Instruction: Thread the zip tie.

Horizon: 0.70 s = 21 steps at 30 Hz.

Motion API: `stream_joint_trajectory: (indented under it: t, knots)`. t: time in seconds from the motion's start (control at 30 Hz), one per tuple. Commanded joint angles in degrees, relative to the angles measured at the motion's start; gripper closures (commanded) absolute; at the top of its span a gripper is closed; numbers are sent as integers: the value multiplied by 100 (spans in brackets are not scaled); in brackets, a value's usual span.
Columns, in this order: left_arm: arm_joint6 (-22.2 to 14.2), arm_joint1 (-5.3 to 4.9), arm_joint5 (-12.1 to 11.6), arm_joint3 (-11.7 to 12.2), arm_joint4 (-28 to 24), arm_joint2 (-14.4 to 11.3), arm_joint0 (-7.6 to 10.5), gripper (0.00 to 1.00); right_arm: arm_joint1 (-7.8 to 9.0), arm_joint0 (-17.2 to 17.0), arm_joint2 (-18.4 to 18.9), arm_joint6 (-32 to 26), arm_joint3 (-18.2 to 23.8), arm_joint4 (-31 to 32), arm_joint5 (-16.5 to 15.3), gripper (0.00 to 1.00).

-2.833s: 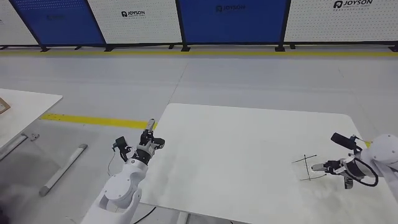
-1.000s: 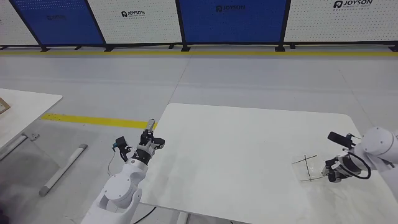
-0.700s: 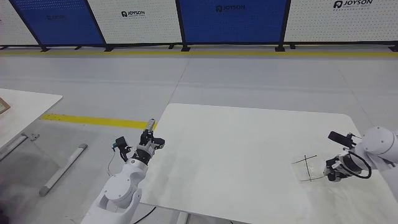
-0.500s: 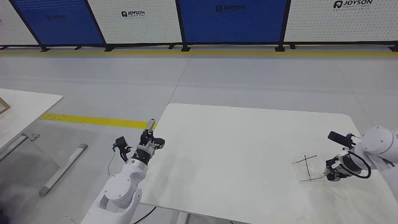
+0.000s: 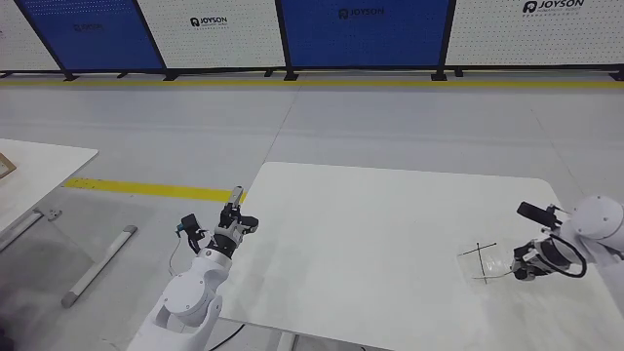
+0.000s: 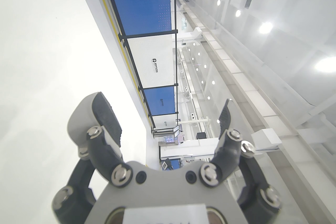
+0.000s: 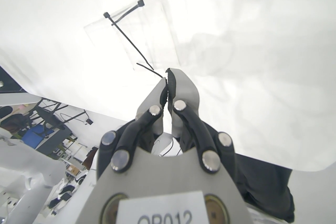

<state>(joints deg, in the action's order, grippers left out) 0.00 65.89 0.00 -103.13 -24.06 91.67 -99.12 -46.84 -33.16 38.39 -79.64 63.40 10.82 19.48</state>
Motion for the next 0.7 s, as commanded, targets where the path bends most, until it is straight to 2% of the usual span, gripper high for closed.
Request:
stream_joint_trajectory:
  t: [0.0, 0.13, 0.27, 0.67]
  knots:
    - [0, 0, 0, 0, 0, 0, 0, 0, 75, -52, 148, 0, 93, -72, -37, 100]
    - [0, 0, 0, 0, 0, 0, 0, 0, 273, -320, 618, 72, 277, -395, -231, 100]
    - [0, 0, 0, 0, 0, 0, 0, 0, 481, -704, 1191, 0, 335, -1023, -812, 100]
    - [0, 0, 0, 0, 0, 0, 0, 0, 481, -704, 1191, 0, 335, -1023, -812, 100]
